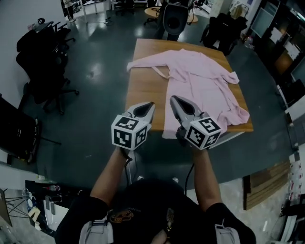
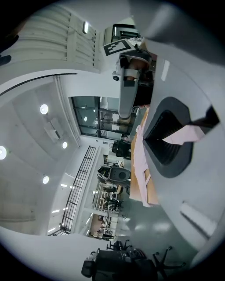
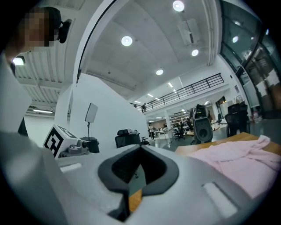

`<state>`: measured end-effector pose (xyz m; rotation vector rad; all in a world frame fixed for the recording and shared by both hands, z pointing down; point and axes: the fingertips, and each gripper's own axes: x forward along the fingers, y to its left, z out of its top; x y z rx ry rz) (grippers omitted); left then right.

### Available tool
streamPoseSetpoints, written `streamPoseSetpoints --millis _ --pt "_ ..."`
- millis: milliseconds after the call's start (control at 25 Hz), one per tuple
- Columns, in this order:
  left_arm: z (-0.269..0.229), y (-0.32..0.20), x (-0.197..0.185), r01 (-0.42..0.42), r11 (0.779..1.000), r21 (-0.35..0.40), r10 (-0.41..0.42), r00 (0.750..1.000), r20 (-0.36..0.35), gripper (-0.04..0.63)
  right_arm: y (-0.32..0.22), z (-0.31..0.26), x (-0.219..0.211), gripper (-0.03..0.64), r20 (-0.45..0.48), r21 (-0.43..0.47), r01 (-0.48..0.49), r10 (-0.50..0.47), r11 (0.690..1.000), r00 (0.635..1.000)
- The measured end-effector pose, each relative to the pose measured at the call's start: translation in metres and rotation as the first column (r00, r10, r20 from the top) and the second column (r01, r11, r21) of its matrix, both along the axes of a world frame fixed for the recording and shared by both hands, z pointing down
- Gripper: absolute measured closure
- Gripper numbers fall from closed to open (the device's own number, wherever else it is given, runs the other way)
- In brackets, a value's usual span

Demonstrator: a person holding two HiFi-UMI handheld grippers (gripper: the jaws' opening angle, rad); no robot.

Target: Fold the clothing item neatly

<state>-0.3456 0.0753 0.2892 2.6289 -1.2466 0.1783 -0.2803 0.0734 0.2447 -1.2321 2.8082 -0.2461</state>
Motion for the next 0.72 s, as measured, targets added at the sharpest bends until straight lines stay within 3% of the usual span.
streamPoseSetpoints --millis 360,720 --pt "0.013 -0.011 0.142 -0.146 0.989 -0.033 0.146 0.989 0.027 0.588 0.002 0.021 0.152 0.614 -0.032 -0.05 -0.166 0.164 0.985 0.986" --pt "0.035 -0.009 0.267 -0.175 0.982 -0.066 0.179 0.982 0.064 0.588 0.017 0.056 0.304 0.614 -0.073 -0.11 -0.261 0.254 0.959 0.965"
